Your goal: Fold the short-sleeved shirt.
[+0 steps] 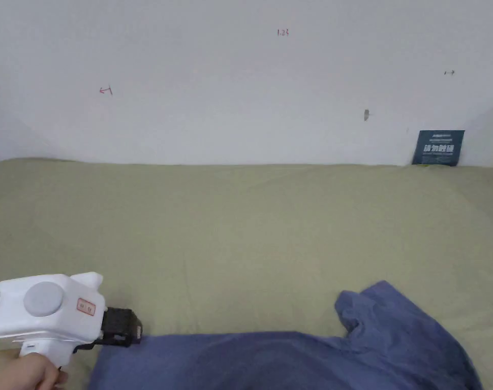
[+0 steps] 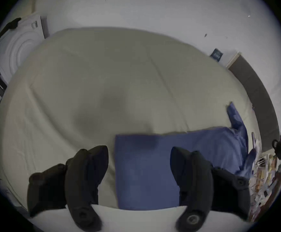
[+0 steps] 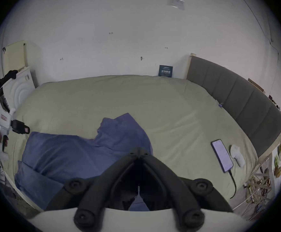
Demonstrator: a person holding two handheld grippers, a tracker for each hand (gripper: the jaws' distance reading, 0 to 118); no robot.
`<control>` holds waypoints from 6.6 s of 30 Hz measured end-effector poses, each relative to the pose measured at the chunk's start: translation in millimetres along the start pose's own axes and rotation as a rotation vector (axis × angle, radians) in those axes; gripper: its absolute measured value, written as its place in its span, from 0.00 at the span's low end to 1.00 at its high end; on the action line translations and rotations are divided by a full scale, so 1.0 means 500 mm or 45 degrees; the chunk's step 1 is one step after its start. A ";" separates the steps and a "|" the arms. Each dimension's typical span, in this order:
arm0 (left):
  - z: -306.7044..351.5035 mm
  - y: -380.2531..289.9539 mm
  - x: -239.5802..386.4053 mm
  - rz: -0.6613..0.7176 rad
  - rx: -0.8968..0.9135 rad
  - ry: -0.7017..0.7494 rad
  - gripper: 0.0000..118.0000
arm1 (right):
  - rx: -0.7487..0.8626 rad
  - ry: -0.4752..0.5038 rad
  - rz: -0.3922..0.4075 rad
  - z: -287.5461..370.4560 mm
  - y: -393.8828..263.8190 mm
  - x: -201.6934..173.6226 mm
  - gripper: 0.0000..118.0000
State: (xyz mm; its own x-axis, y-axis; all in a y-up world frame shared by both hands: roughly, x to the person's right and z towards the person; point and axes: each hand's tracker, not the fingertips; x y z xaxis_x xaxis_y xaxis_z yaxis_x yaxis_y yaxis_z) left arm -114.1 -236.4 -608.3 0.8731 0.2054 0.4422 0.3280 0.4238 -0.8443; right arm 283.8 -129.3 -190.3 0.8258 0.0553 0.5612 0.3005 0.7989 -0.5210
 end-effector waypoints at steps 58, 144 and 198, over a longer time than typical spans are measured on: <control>0.343 -0.459 0.000 -0.339 -0.033 -0.122 0.03 | -0.658 0.417 0.034 0.132 -0.163 0.183 0.01; 0.154 -0.658 -0.236 1.013 0.163 -1.040 0.74 | 0.102 0.204 -0.091 0.287 -0.151 -0.165 0.01; 0.129 -0.465 0.352 0.081 0.043 -0.688 0.00 | 0.064 0.195 -0.258 0.339 -0.242 0.018 0.02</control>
State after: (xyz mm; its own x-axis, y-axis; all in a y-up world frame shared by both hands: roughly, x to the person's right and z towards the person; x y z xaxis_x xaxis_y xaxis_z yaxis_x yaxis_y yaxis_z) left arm -59.7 -241.5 -314.7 0.5782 0.6517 0.4909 0.2610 0.4223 -0.8681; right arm 173.8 -123.8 -13.3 0.8148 -0.1971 0.5452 0.4463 0.8134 -0.3730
